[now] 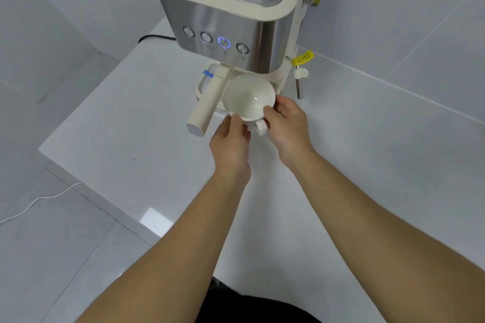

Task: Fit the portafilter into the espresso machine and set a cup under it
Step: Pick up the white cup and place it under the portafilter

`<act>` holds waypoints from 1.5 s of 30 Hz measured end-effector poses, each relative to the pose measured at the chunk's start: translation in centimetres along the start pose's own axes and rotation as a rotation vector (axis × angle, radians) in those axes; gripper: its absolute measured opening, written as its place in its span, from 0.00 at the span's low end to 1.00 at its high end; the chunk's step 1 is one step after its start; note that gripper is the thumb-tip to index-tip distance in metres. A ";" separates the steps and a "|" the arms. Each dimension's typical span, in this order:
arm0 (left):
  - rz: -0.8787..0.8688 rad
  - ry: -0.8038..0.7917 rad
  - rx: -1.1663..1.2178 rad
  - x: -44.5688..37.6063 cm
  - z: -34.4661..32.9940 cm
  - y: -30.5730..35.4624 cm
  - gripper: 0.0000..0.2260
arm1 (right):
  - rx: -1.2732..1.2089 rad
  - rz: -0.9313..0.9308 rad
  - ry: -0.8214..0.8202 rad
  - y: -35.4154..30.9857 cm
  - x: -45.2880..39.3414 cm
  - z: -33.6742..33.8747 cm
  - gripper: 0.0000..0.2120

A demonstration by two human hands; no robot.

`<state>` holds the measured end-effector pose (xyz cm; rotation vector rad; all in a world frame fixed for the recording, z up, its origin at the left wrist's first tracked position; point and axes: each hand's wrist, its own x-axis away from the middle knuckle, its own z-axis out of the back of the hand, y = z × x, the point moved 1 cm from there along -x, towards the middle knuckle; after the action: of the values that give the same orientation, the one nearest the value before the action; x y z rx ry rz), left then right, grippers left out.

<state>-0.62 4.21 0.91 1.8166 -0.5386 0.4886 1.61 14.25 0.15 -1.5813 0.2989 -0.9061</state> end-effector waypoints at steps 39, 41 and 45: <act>-0.117 -0.120 0.041 -2.2 -1.1 -0.4 0.20 | -0.291 -0.044 -0.085 1.9 -3.2 -1.8 0.14; -0.116 -0.120 0.033 -2.2 -1.1 -0.3 0.20 | -0.295 -0.044 -0.092 1.7 -3.2 -2.0 0.15; -0.111 -0.124 0.016 -2.2 -1.3 -0.1 0.21 | -0.277 -0.036 -0.100 1.5 -3.2 -2.1 0.16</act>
<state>-2.44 5.79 -0.06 1.8891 -0.5157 0.3071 -1.56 14.45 -2.55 -1.8865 0.3370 -0.8364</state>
